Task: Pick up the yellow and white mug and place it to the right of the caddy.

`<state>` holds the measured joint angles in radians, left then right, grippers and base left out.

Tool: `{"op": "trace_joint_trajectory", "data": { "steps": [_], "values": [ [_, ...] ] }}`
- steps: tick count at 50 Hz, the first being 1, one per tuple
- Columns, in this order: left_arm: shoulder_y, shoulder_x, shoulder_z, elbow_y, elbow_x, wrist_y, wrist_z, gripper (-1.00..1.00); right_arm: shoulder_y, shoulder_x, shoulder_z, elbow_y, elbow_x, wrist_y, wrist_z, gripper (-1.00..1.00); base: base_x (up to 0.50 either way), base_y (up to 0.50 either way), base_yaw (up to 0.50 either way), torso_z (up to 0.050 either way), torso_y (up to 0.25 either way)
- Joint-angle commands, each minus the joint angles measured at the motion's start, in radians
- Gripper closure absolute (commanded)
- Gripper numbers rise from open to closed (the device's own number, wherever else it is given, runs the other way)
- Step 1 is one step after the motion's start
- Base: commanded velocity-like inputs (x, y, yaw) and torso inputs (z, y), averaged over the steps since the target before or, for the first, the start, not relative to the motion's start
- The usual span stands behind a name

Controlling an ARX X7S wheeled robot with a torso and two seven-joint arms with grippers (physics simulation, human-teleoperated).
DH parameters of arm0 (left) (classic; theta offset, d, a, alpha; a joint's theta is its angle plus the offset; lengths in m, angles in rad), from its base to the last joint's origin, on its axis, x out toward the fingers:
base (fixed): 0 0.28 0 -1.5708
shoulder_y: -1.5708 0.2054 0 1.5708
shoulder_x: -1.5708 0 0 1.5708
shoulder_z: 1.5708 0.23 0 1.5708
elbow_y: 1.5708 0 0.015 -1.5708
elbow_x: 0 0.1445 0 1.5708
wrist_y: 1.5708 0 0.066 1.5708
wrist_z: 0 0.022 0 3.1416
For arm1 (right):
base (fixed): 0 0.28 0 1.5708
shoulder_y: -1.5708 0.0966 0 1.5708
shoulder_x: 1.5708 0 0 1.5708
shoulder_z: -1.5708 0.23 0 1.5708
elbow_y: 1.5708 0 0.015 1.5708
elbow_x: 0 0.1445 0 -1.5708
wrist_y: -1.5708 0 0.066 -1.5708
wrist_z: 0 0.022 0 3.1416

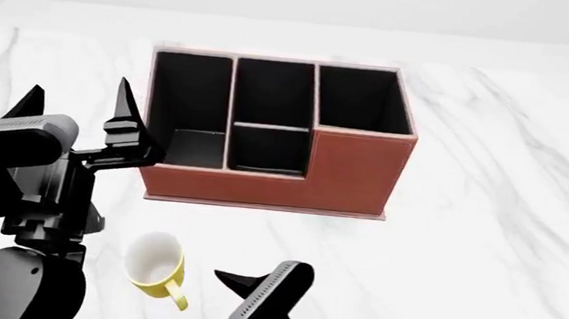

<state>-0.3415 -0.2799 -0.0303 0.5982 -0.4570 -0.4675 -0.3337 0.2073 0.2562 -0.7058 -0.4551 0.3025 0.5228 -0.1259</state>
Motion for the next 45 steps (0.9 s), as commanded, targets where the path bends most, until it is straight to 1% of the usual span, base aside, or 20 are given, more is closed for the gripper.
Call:
{"op": "trace_joint_trajectory", "data": {
  "steps": [1, 22, 45],
  "values": [
    [0.0, -0.005, -0.001, 0.006, -0.012, -0.005, -0.005, -1.0, 0.008, -0.018, -0.009, 0.088, 0.002, -0.034, -0.012, -1.0, 0.0, 0.0, 0.0, 0.0, 0.0],
    [0.001, -0.014, -0.009, 0.008, -0.04, -0.009, -0.009, -1.0, 0.096, -0.11, -0.035, 0.313, -0.013, -0.066, -0.026, -1.0, 0.0, 0.0, 0.0, 0.0, 0.0],
    [-0.002, -0.022, -0.005, 0.003, -0.052, -0.006, -0.013, -1.0, 0.173, -0.177, -0.044, 0.494, 0.012, -0.085, -0.041, -1.0, 0.0, 0.0, 0.0, 0.0, 0.0]
  ]
}}
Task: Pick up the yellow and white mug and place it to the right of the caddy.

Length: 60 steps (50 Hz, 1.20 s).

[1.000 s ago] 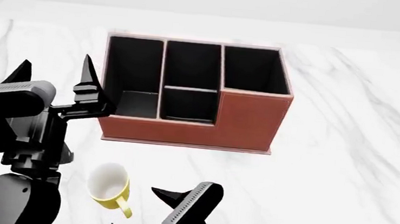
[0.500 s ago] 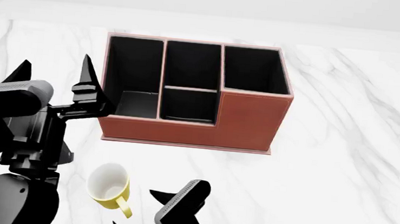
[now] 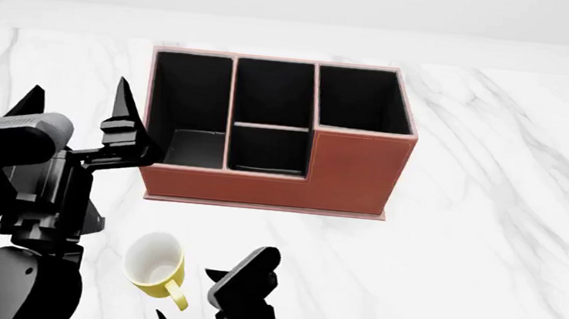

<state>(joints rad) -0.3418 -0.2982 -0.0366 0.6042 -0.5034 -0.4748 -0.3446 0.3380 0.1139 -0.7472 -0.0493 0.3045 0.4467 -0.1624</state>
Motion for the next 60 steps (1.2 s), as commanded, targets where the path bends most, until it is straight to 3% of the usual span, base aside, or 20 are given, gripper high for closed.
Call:
{"op": "trace_joint_trajectory", "data": {
  "steps": [1, 43, 60],
  "values": [
    [-0.002, -0.004, 0.001, -0.003, -0.007, 0.002, -0.002, -1.0, 0.048, -0.04, -0.002, 0.101, 0.012, -0.012, -0.006, -1.0, 0.0, 0.0, 0.0, 0.0, 0.0],
    [0.004, -0.019, 0.002, 0.004, -0.022, 0.013, -0.016, -1.0, 0.174, -0.101, -0.095, 0.377, 0.102, -0.003, 0.091, -1.0, 0.0, 0.0, 0.0, 0.0, 0.0],
    [0.001, -0.024, 0.002, 0.006, -0.034, 0.013, -0.02, -1.0, 0.306, -0.11, -0.28, 0.512, 0.292, -0.074, 0.11, -1.0, 0.0, 0.0, 0.0, 0.0, 0.0]
  ]
}}
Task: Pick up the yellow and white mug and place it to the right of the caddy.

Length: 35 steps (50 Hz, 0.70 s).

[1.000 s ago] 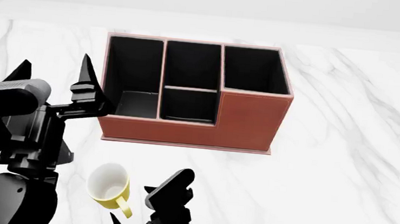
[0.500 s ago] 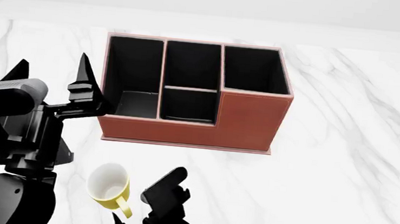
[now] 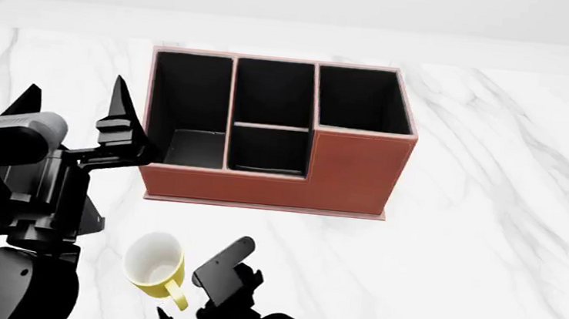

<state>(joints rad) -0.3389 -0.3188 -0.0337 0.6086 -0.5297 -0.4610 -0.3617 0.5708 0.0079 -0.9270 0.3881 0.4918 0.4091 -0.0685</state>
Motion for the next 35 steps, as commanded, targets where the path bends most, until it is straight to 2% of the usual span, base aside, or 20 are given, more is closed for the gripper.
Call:
{"op": "trace_joint_trajectory", "data": {
  "steps": [1, 11, 12, 18, 35],
  "values": [
    [-0.002, -0.004, -0.002, 0.002, -0.009, -0.001, -0.004, -1.0, 0.079, -0.004, -0.11, 0.081, 0.114, -0.041, 0.016, -1.0, 0.0, 0.0, 0.0, 0.0, 0.0],
    [-0.002, -0.008, 0.0, 0.008, -0.014, -0.003, -0.01, -1.0, 0.134, -0.006, -0.211, 0.159, 0.237, -0.093, 0.046, -1.0, 0.0, 0.0, 0.0, 0.0, 0.0],
    [-0.002, -0.008, 0.0, 0.008, -0.014, -0.003, -0.01, -1.0, 0.14, -0.006, -0.224, 0.169, 0.253, -0.101, 0.057, 1.0, 0.0, 0.0, 0.0, 0.0, 0.0],
    [-0.003, -0.009, 0.003, 0.005, -0.014, -0.001, -0.011, -1.0, 0.158, -0.001, -0.274, 0.177, 0.303, -0.123, 0.081, 1.0, 0.0, 0.0, 0.0, 0.0, 0.0],
    [-0.003, -0.014, 0.007, 0.0, -0.017, 0.005, -0.013, -1.0, 0.172, 0.053, -0.282, 0.049, 0.335, -0.112, 0.15, 1.0, 0.0, 0.0, 0.0, 0.0, 0.0]
  ]
}}
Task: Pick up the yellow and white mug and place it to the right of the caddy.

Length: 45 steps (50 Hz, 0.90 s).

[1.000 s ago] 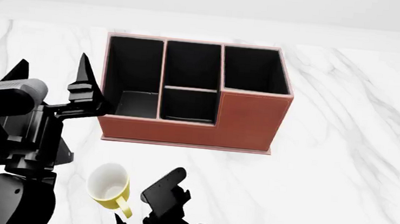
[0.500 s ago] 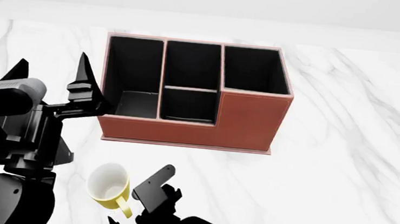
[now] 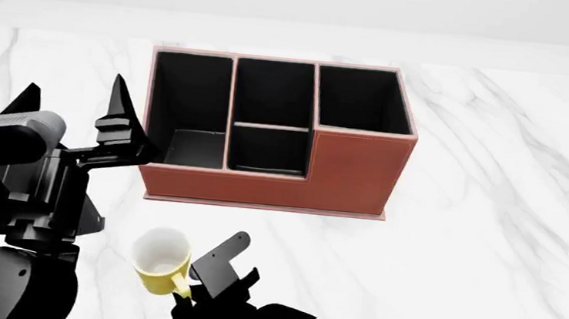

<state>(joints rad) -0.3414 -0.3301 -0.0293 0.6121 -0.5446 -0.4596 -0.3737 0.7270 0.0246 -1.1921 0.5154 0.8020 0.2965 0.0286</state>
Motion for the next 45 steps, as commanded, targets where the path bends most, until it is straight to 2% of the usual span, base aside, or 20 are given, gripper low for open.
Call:
{"op": "trace_joint_trajectory", "data": {
  "steps": [1, 16, 20, 27, 45],
  "values": [
    [-0.001, -0.003, 0.002, -0.003, -0.002, 0.003, -0.002, -1.0, 0.018, 0.047, -0.014, -0.105, 0.026, 0.004, 0.067, 1.0, 0.0, 0.0, 0.0, 0.0, 0.0],
    [0.0, -0.009, 0.001, 0.001, -0.009, 0.003, -0.009, -1.0, 0.054, 0.208, 0.028, -0.435, 0.038, 0.074, 0.272, 1.0, 0.0, 0.0, 0.0, 0.0, 0.0],
    [-0.001, -0.009, 0.001, -0.003, -0.009, 0.006, -0.01, -1.0, 0.011, 0.324, 0.057, -0.574, 0.047, 0.075, 0.367, 1.0, 0.0, 0.0, 0.0, 0.0, 0.0],
    [0.0, -0.011, 0.002, 0.0, -0.011, 0.006, -0.013, -1.0, -0.016, 0.435, 0.099, -0.716, 0.07, 0.071, 0.449, 1.0, 0.0, 0.0, 0.0, 0.0, 0.0],
    [0.001, -0.016, 0.007, 0.001, -0.012, 0.011, -0.018, -1.0, -0.096, 0.539, 0.132, -0.823, 0.079, 0.025, 0.515, 1.0, 0.0, 0.0, 0.0, 0.0, 0.0]
  ]
}}
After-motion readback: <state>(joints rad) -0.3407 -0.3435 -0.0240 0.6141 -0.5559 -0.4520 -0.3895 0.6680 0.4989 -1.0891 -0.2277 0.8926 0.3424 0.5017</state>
